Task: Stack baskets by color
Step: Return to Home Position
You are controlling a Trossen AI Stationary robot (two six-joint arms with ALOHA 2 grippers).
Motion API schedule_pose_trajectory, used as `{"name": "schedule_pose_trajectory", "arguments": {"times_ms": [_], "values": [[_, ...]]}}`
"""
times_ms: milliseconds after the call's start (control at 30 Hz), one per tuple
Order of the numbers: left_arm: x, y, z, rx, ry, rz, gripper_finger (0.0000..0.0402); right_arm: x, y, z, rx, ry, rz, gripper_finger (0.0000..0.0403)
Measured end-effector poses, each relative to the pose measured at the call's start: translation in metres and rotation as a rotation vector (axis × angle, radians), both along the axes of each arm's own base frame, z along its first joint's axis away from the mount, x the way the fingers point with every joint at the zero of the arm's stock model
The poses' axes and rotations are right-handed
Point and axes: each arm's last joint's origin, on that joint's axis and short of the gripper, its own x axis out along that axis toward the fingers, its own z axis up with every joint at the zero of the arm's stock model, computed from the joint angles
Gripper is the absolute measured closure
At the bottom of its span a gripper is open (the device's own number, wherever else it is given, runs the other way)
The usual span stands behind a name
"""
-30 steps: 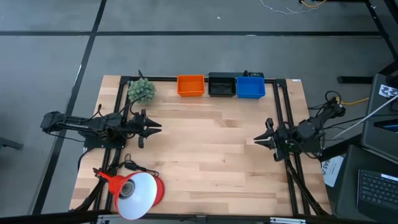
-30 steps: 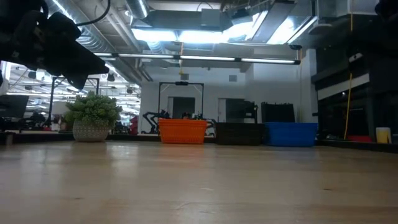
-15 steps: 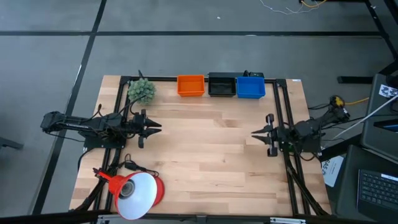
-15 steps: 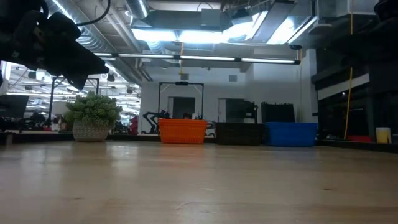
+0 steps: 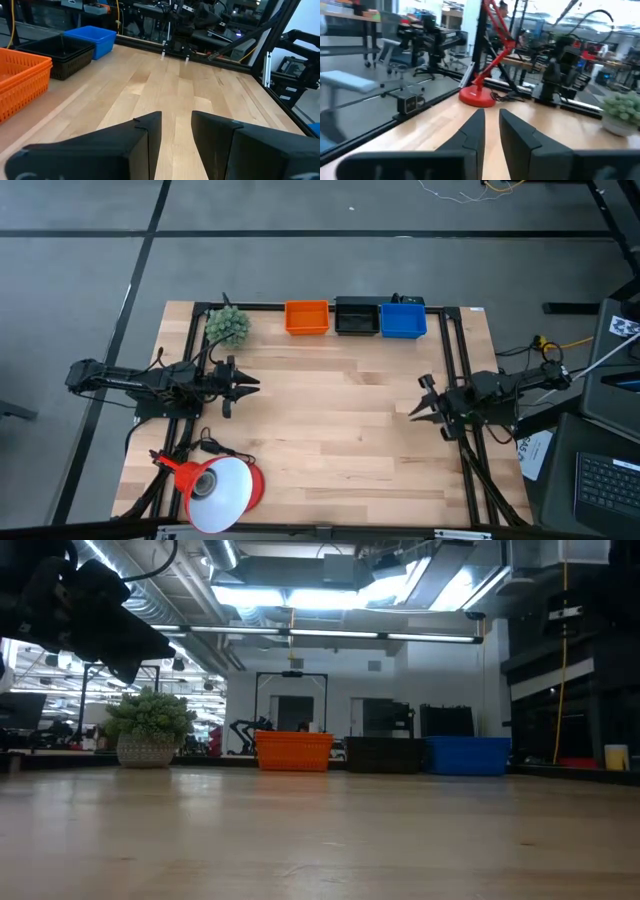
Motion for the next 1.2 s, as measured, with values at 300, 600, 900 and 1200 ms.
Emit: {"name": "schedule_pose_trajectory", "arguments": {"times_ms": [300, 600, 900, 1200], "values": [[0.0000, 0.0000, 0.0000, 0.000, 0.000, 0.000, 0.0303, 0.0026, -0.0047, -0.0050, 0.097, 0.089, -0.177, 0.0344], [0.0000, 0.0000, 0.0000, 0.000, 0.000, 0.000, 0.0303, 0.0030, -0.0040, -0.0060, 0.107, 0.106, -0.157, 0.0344], [0.0000, 0.0000, 0.0000, 0.000, 0.000, 0.000, 0.0303, 0.0030, -0.0040, -0.0060, 0.105, 0.105, -0.157, 0.0344], [0.0000, 0.0000, 0.0000, 0.000, 0.000, 0.000, 0.0303, 0.0030, -0.0040, -0.0060, 0.104, 0.105, -0.157, 0.0344]]}}
